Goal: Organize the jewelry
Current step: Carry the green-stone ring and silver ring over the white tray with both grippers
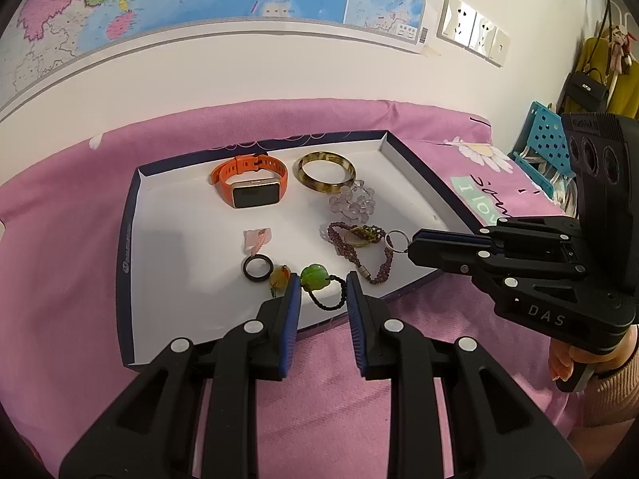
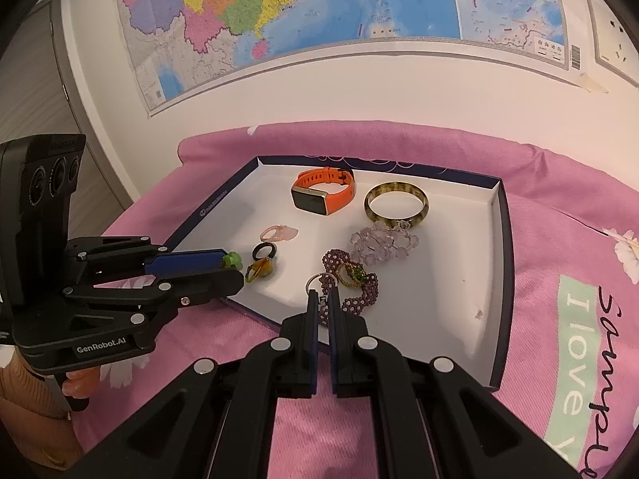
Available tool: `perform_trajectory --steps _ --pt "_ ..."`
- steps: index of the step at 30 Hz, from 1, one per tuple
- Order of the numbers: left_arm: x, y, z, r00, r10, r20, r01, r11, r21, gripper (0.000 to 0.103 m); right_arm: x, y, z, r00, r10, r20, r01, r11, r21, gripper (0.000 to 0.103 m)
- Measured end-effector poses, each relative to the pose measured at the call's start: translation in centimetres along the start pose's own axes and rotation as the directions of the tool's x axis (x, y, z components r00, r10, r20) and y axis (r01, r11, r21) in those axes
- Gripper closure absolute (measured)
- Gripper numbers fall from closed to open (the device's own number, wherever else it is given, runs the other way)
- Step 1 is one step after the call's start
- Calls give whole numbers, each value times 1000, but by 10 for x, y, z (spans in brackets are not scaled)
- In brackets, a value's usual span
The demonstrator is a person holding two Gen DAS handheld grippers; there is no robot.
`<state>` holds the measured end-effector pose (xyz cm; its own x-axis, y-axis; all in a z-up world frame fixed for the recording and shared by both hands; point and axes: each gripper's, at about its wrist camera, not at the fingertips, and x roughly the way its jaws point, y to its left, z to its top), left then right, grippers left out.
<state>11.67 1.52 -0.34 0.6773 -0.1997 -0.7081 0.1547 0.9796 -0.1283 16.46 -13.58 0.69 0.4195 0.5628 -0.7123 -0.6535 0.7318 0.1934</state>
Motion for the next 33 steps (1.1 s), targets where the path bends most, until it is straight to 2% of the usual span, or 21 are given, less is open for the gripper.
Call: perform_trajectory --steps 33 --pt "14 1 5 1000 12 -21 -12 1000 2 80 16 -3 6 1000 5 -21 -5 1000 7 100"
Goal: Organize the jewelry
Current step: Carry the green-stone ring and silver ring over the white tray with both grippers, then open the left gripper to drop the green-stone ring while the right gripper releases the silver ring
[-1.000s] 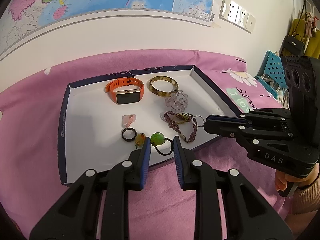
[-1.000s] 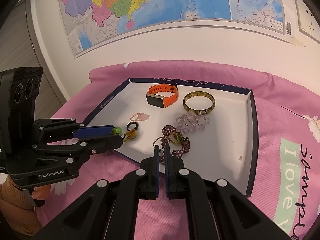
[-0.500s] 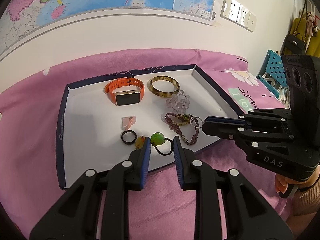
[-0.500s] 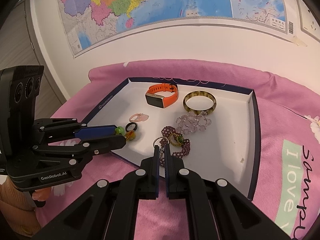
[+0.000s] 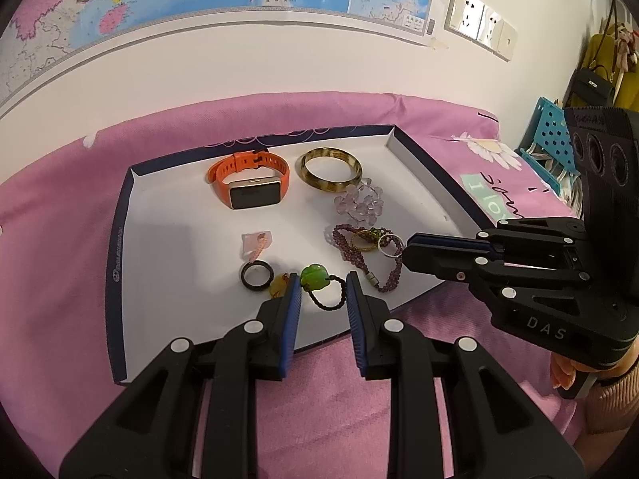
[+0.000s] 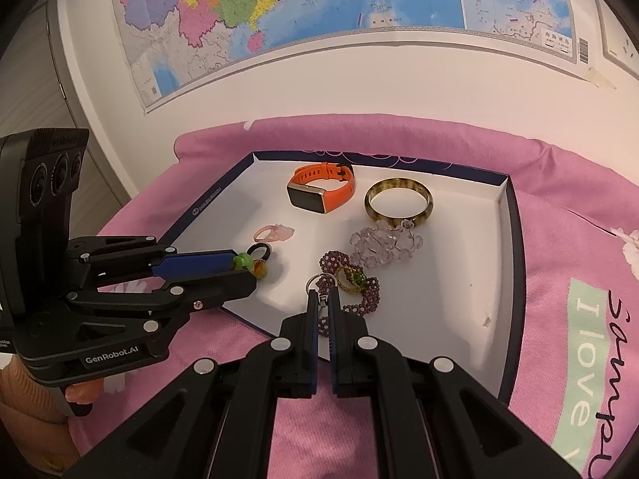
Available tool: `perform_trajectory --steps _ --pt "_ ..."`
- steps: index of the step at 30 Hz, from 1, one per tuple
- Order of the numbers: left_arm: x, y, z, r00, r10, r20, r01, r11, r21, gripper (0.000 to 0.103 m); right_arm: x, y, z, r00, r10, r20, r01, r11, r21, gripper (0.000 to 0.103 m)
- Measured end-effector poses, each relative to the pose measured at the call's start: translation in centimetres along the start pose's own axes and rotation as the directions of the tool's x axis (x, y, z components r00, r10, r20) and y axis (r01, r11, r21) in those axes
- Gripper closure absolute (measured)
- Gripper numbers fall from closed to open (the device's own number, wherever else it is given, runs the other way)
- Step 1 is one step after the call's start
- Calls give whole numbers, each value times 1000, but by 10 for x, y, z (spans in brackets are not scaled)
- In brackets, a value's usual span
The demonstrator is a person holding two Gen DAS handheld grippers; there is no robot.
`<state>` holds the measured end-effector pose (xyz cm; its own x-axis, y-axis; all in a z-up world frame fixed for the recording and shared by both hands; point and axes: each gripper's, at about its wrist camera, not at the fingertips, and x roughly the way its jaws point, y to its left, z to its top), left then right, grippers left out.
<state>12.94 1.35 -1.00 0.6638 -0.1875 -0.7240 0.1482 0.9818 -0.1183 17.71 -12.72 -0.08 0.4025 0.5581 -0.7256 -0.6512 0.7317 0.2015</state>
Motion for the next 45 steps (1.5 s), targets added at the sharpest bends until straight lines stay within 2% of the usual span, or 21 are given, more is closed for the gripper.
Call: perform_trajectory --steps 38,40,45 --pt "19 2 1 999 15 -38 -15 1000 -4 79 17 -6 2 999 -24 -30 25 999 24 98" --pt "19 2 1 999 15 -36 -15 1000 -4 78 16 -6 2 999 -25 -29 26 999 27 97" --pt "15 0 -1 1000 12 -22 -12 1000 0 66 14 -7 1 999 -26 -22 27 999 31 95"
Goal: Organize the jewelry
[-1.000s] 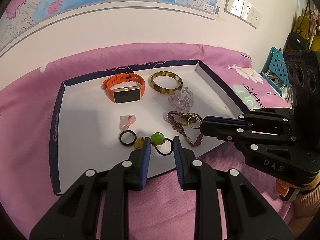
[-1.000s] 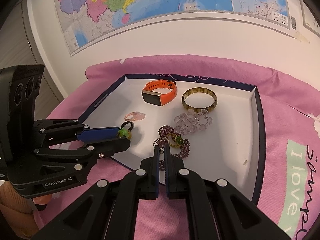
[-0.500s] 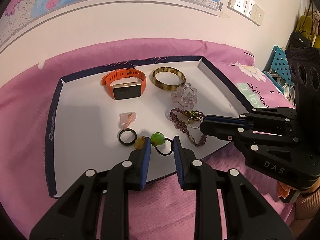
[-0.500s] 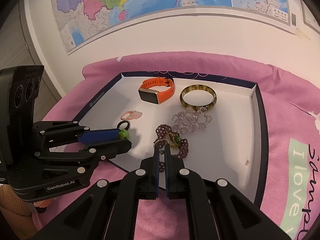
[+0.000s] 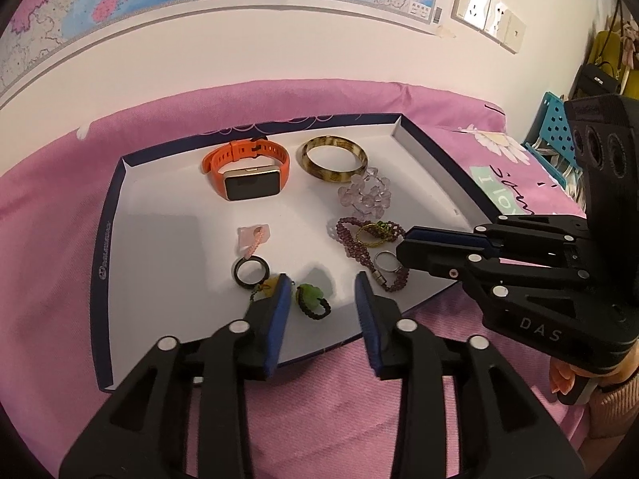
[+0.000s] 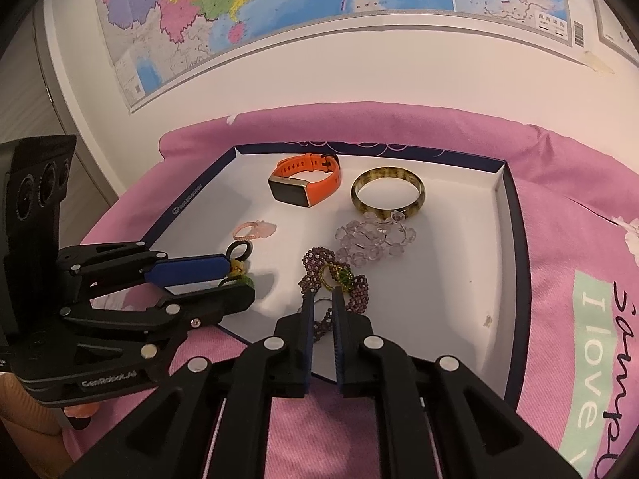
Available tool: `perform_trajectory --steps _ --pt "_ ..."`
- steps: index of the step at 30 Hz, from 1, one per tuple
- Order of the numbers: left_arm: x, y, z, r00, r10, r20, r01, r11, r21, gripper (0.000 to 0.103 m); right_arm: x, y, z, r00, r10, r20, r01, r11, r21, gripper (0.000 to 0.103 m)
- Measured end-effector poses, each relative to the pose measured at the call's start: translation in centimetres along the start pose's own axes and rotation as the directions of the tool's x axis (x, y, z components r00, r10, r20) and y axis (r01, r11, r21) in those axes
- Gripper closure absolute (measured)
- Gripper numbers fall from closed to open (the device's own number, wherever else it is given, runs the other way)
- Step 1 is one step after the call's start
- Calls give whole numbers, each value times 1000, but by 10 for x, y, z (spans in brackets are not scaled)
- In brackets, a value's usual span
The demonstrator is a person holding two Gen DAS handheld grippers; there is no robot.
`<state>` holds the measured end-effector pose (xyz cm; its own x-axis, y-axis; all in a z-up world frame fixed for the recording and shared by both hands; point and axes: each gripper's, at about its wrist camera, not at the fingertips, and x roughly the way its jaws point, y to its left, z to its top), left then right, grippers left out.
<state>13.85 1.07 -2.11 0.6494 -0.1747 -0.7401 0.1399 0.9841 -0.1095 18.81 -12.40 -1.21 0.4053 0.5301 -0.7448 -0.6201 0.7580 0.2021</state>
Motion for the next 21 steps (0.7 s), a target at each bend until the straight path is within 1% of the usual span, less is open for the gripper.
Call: perform_trajectory --steps 1,2,3,4,5,6,8,10,11,12,13,14,15,17,18,21 --pt "-1 0 0 1000 1 3 -1 1000 1 64 0 0 0 1000 0 0 0 1000 0 93" --pt "-2 0 0 1000 1 5 -1 1000 -1 58 0 0 0 1000 1 1 -1 1000 1 92" --pt "-4 0 -1 1000 0 9 0 1000 -8 52 0 0 0 1000 1 3 -1 1000 2 87" --pt "-6 1 -1 1000 0 15 1 1000 -11 51 -2 -1 -1 1000 0 7 0 1000 4 84" --pt "-9 1 -1 1000 -1 19 1 1000 -14 49 -3 -1 -1 1000 -1 10 1 1000 5 84" --pt "-12 2 -1 1000 -1 26 2 1000 -19 43 -5 -2 -2 1000 -2 13 2 1000 8 83" --pt "-19 2 -2 999 10 45 -9 1000 -25 32 -9 -2 -3 1000 -6 21 6 1000 13 73" --pt "-27 2 -4 998 22 62 -21 1000 -23 28 -13 -2 -5 999 -13 34 12 1000 12 59" --pt "-30 2 -5 997 27 67 -25 999 -26 19 -16 -2 -6 999 -18 40 18 1000 12 54" --pt "-35 3 -7 996 32 79 -30 999 -30 16 -19 -2 -8 999 -24 48 24 1000 16 43" --pt "-38 3 -8 996 36 86 -34 999 -32 15 -22 -3 -9 998 -26 55 24 999 21 37" --pt "-41 3 -10 995 43 91 -40 999 -34 10 -23 -3 -11 998 -26 59 25 999 24 34" --pt "-44 4 -11 994 48 95 -45 998 -38 5 -25 -3 -12 998 -28 62 26 999 29 30" --pt "-51 5 -16 991 67 117 -62 997 -52 5 -31 -4 -17 997 -29 69 26 999 37 24" --pt "-54 5 -19 990 75 123 -68 996 -55 5 -33 -3 -18 997 -36 73 33 999 35 18" --pt "-60 6 -26 988 84 126 -75 994 -74 5 -41 1 -25 994 -62 86 60 998 28 7"
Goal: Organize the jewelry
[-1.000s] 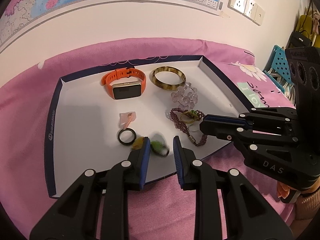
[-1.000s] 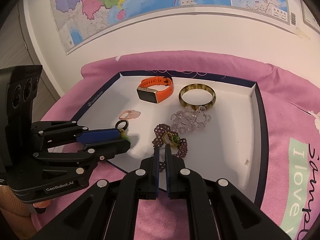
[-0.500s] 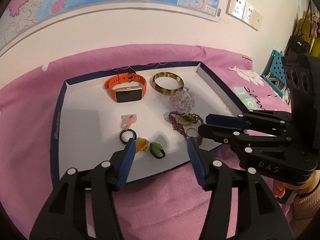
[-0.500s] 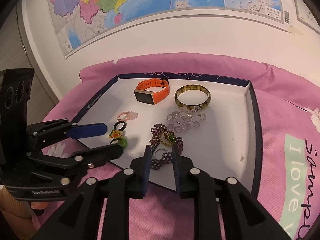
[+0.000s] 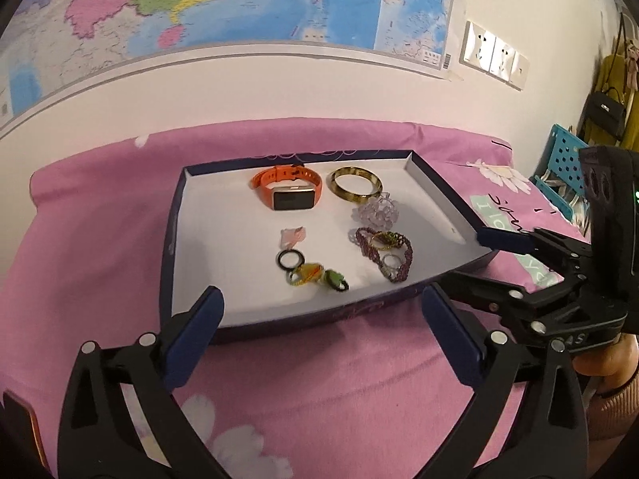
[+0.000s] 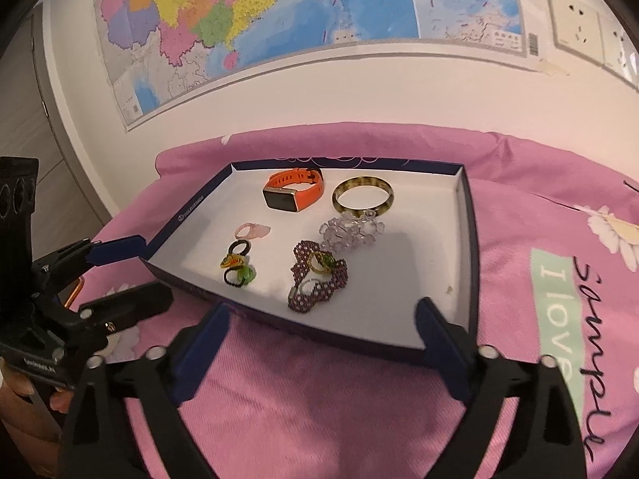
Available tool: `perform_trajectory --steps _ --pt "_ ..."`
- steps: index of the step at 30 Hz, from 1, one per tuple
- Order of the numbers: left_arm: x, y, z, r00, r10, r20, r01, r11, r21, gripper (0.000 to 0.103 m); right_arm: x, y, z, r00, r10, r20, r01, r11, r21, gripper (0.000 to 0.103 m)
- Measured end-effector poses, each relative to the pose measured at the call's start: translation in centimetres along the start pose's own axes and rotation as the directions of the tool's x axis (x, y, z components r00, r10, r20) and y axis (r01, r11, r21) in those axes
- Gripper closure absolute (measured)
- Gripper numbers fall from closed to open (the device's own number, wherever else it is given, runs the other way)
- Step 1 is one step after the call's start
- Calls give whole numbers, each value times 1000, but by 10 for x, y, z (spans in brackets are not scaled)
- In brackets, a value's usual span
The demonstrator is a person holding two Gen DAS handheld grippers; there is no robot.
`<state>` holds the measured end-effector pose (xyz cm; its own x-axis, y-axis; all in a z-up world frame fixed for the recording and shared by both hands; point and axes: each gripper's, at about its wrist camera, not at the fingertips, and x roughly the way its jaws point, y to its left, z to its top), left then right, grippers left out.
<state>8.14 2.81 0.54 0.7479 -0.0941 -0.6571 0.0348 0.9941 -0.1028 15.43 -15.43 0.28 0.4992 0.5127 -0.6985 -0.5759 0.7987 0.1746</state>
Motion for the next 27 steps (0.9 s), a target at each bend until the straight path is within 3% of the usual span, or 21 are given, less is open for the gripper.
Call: perform_trajectory --steps 9,27 --pt "-8 5 -21 998 53 -40 -55 997 -60 5 -17 17 -18 998 -65 15 66 997 -42 7" --pt "-25 2 -40 993 108 -36 -110 991 -72 5 -31 34 -35 997 -75 7 76 996 -38 7"
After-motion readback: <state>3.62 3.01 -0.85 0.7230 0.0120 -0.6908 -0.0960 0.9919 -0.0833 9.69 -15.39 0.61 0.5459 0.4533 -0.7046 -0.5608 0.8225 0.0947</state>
